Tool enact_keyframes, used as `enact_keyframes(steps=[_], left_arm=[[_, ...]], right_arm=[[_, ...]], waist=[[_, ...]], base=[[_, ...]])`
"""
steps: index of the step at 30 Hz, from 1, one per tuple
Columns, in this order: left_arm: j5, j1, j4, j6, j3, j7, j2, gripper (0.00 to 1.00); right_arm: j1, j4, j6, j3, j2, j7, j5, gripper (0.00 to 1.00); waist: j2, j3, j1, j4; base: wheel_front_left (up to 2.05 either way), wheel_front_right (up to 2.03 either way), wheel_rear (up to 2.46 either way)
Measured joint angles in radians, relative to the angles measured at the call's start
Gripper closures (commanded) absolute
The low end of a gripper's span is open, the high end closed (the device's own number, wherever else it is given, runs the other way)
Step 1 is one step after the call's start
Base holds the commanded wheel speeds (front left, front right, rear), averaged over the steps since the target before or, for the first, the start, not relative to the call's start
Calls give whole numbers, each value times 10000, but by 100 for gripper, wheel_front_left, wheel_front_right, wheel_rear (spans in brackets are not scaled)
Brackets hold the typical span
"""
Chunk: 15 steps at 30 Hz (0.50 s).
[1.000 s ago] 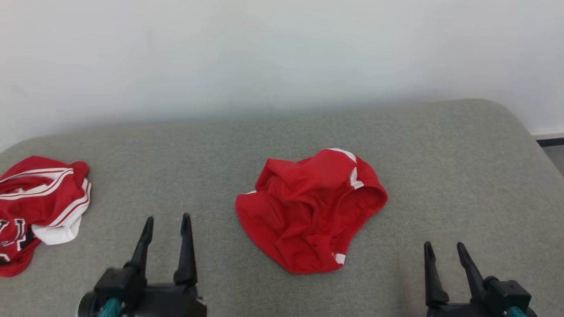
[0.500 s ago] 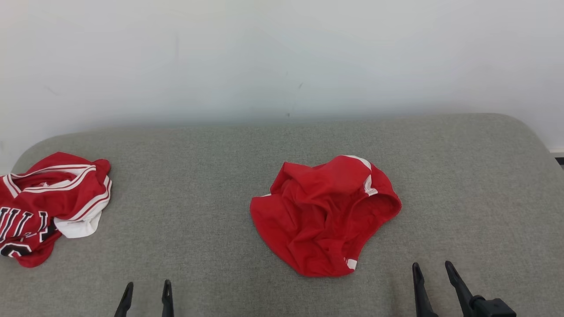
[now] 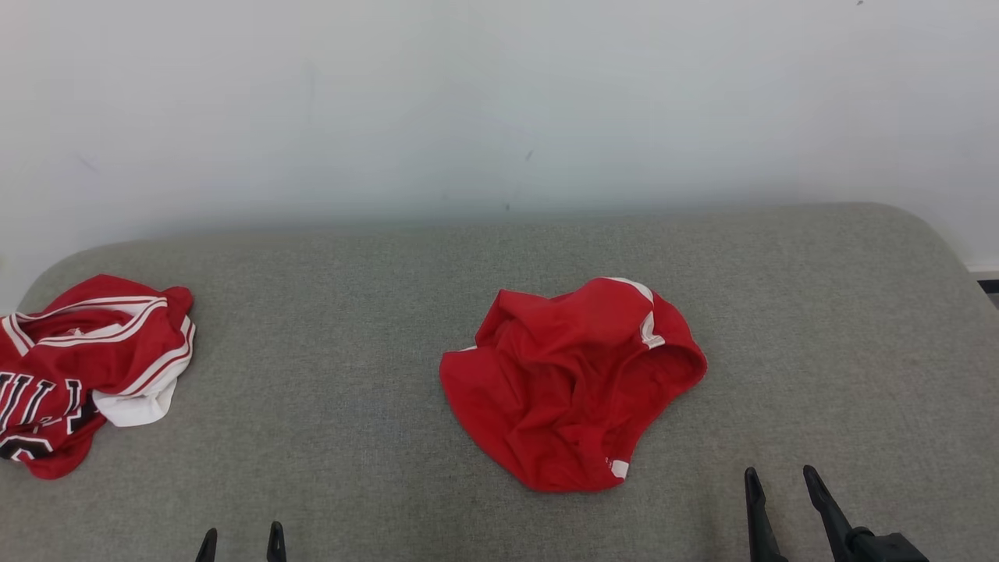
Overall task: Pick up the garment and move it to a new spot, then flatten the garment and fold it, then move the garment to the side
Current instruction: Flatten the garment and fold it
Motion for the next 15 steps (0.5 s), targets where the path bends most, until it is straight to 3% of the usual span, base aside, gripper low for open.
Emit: enact_keyframes(steps=[15], left_arm=[[25,-40,136,-176,50,0,-40,0]], right_arm=[[-20,79,0,50,0,0,98,0]], waist=[[0,57,0,-95]], base=[[0,0,0]])
